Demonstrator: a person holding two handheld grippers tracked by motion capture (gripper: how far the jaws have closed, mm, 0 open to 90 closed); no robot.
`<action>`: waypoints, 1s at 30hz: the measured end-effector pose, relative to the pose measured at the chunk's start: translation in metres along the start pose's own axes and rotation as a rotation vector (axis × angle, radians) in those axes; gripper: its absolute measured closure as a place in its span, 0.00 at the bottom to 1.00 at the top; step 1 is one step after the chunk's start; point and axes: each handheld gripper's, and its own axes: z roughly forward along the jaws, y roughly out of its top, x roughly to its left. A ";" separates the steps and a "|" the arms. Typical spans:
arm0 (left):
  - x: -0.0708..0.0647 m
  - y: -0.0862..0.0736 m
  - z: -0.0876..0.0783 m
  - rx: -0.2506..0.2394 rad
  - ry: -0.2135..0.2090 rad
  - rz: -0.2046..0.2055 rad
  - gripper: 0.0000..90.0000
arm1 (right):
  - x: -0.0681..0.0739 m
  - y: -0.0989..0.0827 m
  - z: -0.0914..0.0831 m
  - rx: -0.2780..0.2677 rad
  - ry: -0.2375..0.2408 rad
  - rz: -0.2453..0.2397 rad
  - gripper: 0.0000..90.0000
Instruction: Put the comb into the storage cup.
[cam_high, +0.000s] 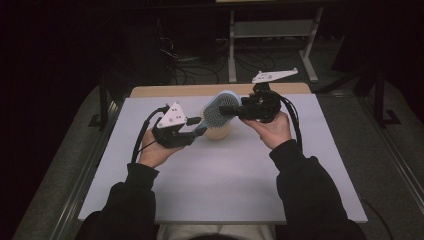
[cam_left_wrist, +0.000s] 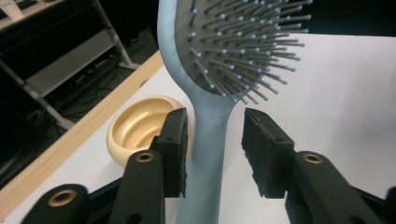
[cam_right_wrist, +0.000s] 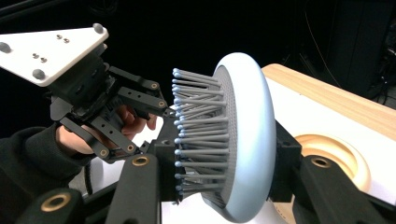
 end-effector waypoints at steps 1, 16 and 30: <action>0.000 0.000 0.000 -0.001 -0.002 -0.004 0.66 | 0.000 0.001 0.000 0.002 0.003 -0.002 0.63; 0.016 -0.009 -0.015 -0.066 -0.073 -0.121 0.45 | 0.007 0.020 -0.013 0.010 -0.024 -0.054 0.62; 0.036 -0.032 -0.035 -0.124 -0.065 -0.242 0.26 | 0.006 0.043 -0.022 0.018 -0.070 -0.095 0.62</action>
